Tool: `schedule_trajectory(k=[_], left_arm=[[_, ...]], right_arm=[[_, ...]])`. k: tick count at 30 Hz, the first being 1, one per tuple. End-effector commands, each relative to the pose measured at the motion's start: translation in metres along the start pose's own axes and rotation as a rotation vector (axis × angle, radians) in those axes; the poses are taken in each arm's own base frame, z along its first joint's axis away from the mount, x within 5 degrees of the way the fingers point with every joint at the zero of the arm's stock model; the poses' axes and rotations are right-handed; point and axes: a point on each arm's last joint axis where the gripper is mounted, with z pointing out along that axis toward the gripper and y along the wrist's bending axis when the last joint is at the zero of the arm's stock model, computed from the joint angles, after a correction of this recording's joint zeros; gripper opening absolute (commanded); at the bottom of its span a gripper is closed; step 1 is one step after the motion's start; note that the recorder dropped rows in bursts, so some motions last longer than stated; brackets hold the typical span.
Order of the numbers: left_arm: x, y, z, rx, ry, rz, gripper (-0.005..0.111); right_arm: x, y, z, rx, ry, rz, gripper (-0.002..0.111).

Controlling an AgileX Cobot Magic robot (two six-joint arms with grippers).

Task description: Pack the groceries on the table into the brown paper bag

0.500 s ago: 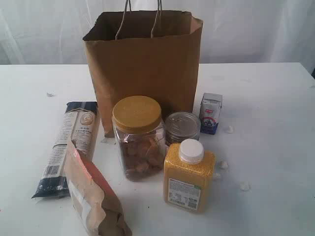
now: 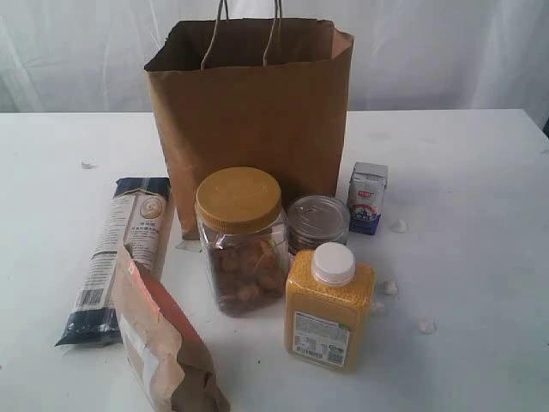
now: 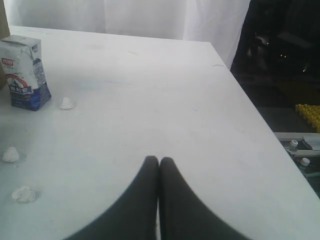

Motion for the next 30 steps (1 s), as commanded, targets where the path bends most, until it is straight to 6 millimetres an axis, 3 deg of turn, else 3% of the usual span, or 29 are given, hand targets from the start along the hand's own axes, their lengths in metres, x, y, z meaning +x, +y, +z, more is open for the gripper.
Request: schedule_trajectory(k=[1, 12, 18, 22, 27, 30], left_arm=[[0.0, 0.0, 0.0, 0.005, -0.003, -0.004, 0.0], [0.0, 0.0, 0.0, 0.005, -0.003, -0.004, 0.0], [0.0, 0.0, 0.0, 0.005, -0.003, -0.004, 0.0], [0.0, 0.0, 0.0, 0.005, -0.003, -0.004, 0.0], [0.0, 0.0, 0.0, 0.005, -0.003, -0.004, 0.0], [0.0, 0.0, 0.0, 0.005, -0.003, -0.004, 0.0]], right_arm=[[0.0, 0.0, 0.0, 0.004, -0.01, 0.004, 0.0], [-0.001, -0.001, 0.0, 0.013, -0.01, -0.114, 0.0], [-0.002, -0.006, -0.001, 0.077, -0.002, -0.565, 0.0], [-0.004, -0.01, -0.001, 0.119, -0.004, -0.697, 0.0], [-0.005, -0.008, -0.001, 0.104, -0.034, -0.612, 0.0], [-0.014, 0.0, -0.002, 0.023, -0.161, -0.203, 0.0]])
